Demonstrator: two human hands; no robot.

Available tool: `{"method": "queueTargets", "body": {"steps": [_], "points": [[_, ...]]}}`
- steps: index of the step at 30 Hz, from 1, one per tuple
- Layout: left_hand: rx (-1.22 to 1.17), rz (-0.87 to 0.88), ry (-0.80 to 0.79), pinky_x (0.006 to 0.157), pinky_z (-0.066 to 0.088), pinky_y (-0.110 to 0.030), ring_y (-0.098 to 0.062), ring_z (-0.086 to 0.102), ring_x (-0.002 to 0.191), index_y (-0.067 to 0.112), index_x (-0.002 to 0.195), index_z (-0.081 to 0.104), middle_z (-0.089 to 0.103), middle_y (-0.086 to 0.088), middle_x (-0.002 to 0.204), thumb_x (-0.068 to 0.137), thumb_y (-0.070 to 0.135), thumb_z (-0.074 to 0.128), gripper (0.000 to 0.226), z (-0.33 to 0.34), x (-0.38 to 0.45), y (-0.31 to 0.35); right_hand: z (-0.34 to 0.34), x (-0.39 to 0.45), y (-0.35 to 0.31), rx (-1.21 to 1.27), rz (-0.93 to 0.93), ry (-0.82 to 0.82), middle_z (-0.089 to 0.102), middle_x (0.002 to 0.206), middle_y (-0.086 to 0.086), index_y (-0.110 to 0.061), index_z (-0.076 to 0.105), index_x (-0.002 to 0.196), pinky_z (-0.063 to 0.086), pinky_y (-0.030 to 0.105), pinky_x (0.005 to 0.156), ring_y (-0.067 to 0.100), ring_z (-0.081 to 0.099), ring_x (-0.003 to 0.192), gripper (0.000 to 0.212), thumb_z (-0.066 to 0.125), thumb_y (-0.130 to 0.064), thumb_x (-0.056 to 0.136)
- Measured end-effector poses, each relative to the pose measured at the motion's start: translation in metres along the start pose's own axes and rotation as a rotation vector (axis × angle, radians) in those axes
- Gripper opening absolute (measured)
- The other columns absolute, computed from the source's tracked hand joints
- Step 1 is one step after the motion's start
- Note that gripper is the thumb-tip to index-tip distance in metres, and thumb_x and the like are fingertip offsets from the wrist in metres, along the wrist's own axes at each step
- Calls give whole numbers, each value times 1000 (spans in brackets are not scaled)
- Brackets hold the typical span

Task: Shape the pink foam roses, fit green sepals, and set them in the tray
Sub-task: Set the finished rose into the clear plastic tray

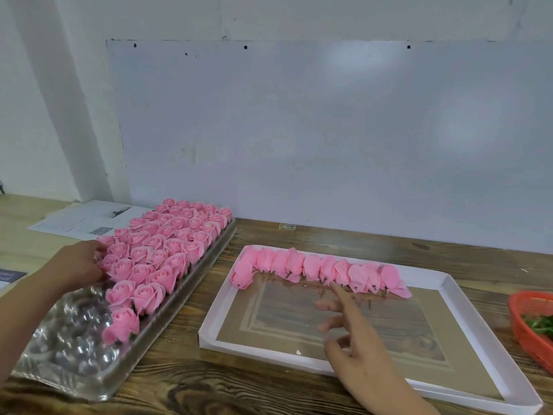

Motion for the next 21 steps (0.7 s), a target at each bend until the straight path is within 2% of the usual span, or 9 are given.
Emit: {"method": "queueTargets", "body": {"steps": [5, 8, 11, 13, 15, 18, 19, 21], "points": [[-53, 11, -5, 85, 48, -36, -34, 64, 99, 6, 132, 60, 69, -21, 118, 72, 1, 79, 63, -3, -9, 2, -1, -2, -3, -5, -17, -10, 54, 121, -20, -46, 24, 143, 47, 13, 68, 5, 58, 95, 85, 52, 8, 84], [-102, 25, -10, 82, 46, -35, -29, 59, 92, 10, 138, 55, 65, -25, 123, 74, 6, 83, 70, -4, -19, -3, -2, -3, -5, 30, 5, -16, 55, 120, -15, -43, 26, 144, 47, 14, 67, 5, 58, 89, 82, 51, 10, 87], [-131, 14, -53, 89, 50, -41, -35, 63, 104, 15, 147, 46, 62, -24, 130, 74, 14, 87, 83, -11, -26, -9, -2, -2, -6, 47, 17, -15, 55, 120, -12, -40, 28, 143, 47, 15, 65, 4, 57, 85, 81, 49, 14, 86], [-64, -6, -4, 94, 48, -45, -39, 62, 113, 14, 149, 42, 59, -24, 135, 78, 16, 84, 83, -21, -30, -6, -2, -2, -6, 42, 17, -25, 55, 119, -14, -42, 27, 141, 47, 15, 66, 3, 57, 86, 82, 50, 13, 86], [-35, 25, 145, 92, 49, -47, -39, 63, 108, 13, 146, 46, 62, -21, 133, 84, 11, 75, 69, -33, -36, 6, -2, -2, -6, 21, 0, -27, 55, 117, -20, -46, 26, 141, 47, 14, 68, 3, 58, 89, 82, 51, 10, 86], [-164, 194, 359, 74, 49, -39, -21, 65, 81, 15, 130, 60, 70, -7, 108, 86, 7, 69, 45, -41, -63, 50, -2, -2, -3, 9, -24, -20, 55, 111, -30, -51, 26, 140, 47, 14, 68, 5, 59, 92, 84, 51, 7, 85], [-210, 269, 383, 69, 47, -34, -13, 64, 75, 17, 124, 64, 70, 1, 99, 87, 8, 69, 38, -40, -78, 69, -2, -2, -2, 10, -35, -16, 53, 111, -33, -53, 26, 139, 47, 13, 67, 6, 59, 92, 84, 51, 6, 84], [-270, 409, 315, 65, 44, -19, -1, 62, 75, 28, 114, 66, 67, 16, 88, 92, 14, 66, 26, -31, -112, 110, -2, -2, -1, 16, -54, -5, 53, 115, -33, -56, 27, 138, 46, 12, 67, 8, 60, 93, 83, 51, 2, 83]]}}
Point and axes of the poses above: each hand's wrist, its own x-axis towards the middle knuckle, its own z-axis out of the palm, y = z × x, the point moved 3 cm from there along x, towards the middle knuckle
